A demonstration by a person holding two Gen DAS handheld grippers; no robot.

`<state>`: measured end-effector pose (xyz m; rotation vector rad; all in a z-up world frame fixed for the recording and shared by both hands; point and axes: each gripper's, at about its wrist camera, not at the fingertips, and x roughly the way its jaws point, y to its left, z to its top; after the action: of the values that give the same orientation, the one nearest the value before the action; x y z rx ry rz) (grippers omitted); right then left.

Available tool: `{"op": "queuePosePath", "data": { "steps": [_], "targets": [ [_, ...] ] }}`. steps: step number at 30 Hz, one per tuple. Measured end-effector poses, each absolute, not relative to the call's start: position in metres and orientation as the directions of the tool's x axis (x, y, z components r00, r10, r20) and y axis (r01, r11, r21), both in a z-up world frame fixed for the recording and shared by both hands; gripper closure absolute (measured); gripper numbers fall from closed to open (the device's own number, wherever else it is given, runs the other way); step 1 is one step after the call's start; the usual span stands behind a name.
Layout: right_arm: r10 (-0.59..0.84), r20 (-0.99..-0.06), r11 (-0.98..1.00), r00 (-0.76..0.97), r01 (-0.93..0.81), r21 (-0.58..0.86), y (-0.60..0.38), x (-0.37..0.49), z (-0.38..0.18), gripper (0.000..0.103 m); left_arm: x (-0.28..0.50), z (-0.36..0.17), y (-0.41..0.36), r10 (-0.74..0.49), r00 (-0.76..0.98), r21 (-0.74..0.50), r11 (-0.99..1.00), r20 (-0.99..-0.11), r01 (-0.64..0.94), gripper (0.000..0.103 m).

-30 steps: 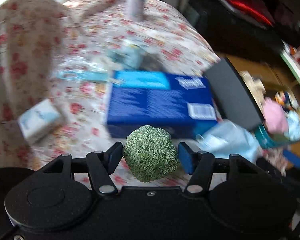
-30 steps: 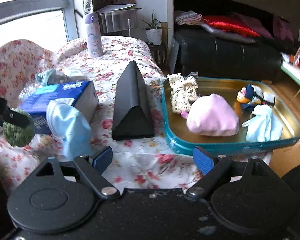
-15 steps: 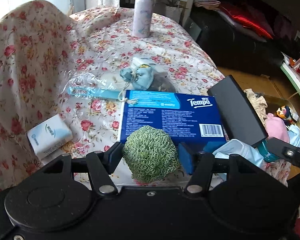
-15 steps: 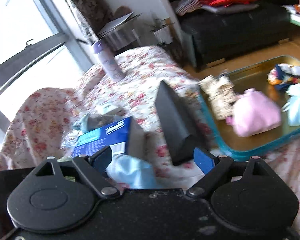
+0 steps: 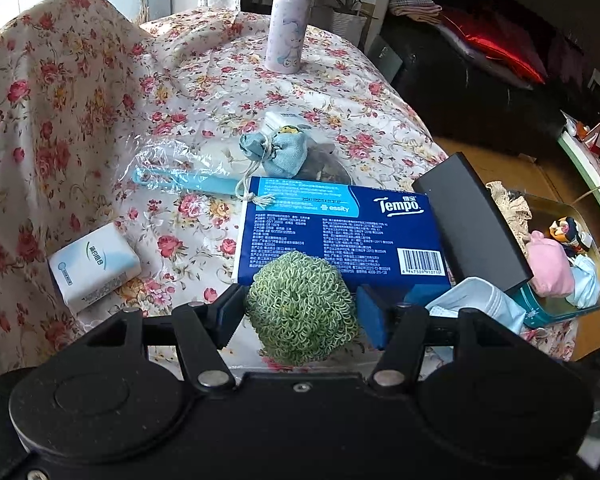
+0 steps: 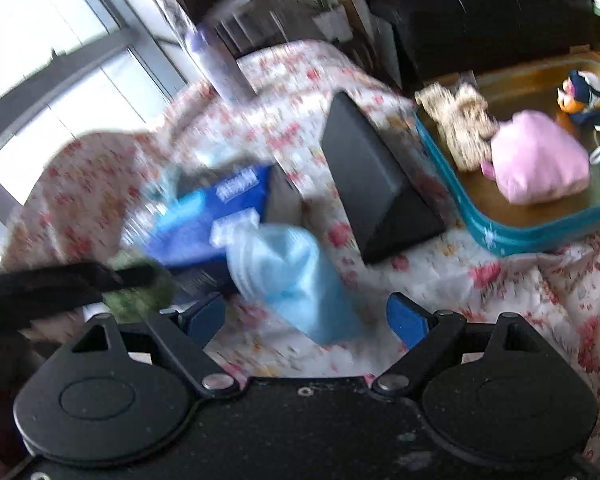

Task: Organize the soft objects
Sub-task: 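Grasp the light blue face mask with the right tool while the left tool holds the ball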

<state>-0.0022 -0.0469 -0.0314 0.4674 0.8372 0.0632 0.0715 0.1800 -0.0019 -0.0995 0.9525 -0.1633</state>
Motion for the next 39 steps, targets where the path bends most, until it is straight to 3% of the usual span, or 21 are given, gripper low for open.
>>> {"op": "queuePosePath", "data": {
  "steps": [6, 14, 20, 23, 26, 31, 39],
  "targets": [
    [0.219, -0.662, 0.858, 0.716, 0.182, 0.481, -0.061, 0.011, -0.014, 0.014, 0.071, -0.002, 0.179, -0.178, 0.569, -0.151, 0.984, -0.803, 0.096, 0.046],
    [0.134, -0.799, 0.887, 0.586, 0.289, 0.36, -0.06, 0.013, -0.053, 0.019, 0.072, -0.003, 0.179, -0.181, 0.567, -0.152, 0.983, -0.804, 0.099, 0.046],
    [0.111, -0.791, 0.913, 0.601, 0.252, 0.319, -0.061, -0.001, -0.053, 0.019, 0.072, -0.004, 0.179, -0.181, 0.566, -0.152, 0.983, -0.804, 0.099, 0.045],
    [0.045, -0.768, 0.973, 0.638, 0.146, 0.178, -0.048, -0.01, -0.041, 0.017, 0.071, -0.003, 0.178, -0.18, 0.567, -0.151, 0.984, -0.804, 0.097, 0.045],
    [-0.026, -0.725, 0.998, 0.688, -0.019, -0.054, -0.026, -0.019, -0.031, 0.015, 0.071, -0.003, 0.178, -0.18, 0.566, -0.151, 0.984, -0.805, 0.098, 0.045],
    [-0.058, -0.603, 0.801, 0.796, -0.324, -0.504, 0.021, -0.039, -0.036, 0.011, 0.071, -0.003, 0.178, -0.18, 0.563, -0.151, 0.984, -0.807, 0.098, 0.045],
    [-0.029, -0.619, 0.535, 0.785, -0.511, -0.673, 0.043, -0.036, -0.067, 0.013, 0.072, -0.004, 0.18, -0.186, 0.56, -0.16, 0.982, -0.808, 0.097, 0.045]
  ]
}}
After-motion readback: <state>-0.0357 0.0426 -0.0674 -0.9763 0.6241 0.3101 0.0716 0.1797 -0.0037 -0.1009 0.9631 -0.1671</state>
